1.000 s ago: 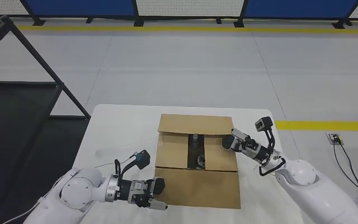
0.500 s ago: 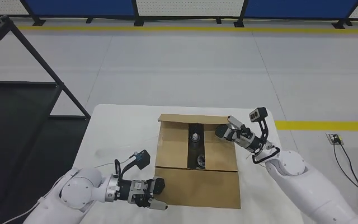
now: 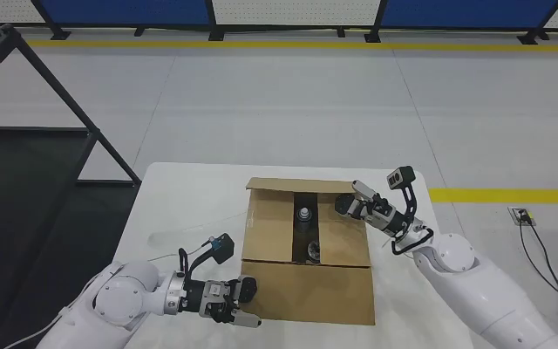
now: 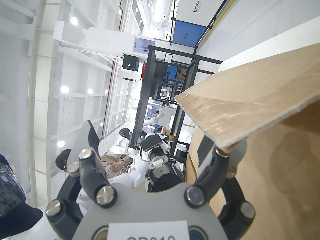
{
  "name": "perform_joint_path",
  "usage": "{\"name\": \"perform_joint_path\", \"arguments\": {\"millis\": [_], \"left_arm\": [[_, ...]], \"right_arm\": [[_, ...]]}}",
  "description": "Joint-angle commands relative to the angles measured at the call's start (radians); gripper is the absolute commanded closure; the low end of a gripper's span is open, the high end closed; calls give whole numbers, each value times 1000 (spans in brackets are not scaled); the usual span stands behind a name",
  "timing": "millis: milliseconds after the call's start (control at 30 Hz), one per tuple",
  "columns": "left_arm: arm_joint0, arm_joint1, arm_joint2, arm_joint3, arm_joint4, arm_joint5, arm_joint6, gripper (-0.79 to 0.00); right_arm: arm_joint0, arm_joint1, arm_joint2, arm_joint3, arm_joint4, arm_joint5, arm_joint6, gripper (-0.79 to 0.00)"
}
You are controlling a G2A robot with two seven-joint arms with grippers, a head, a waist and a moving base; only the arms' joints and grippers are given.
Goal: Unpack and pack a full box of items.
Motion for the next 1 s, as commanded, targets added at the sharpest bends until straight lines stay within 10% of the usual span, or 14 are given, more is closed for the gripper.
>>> {"name": "perform_joint_path", "arguments": {"millis": [0,667,967], "left_arm": [[0,0,0,0,0,0,0,-785],[0,0,0,0,0,0,0,-785],[0,0,0,0,0,0,0,-785]], "right_arm": [[2,-11,4,-15,32,49,-63,-785],[207,-236,-120,310,-128,85,-475,-785],[210,-240,-122,317,-125,88,-471,-785]]}}
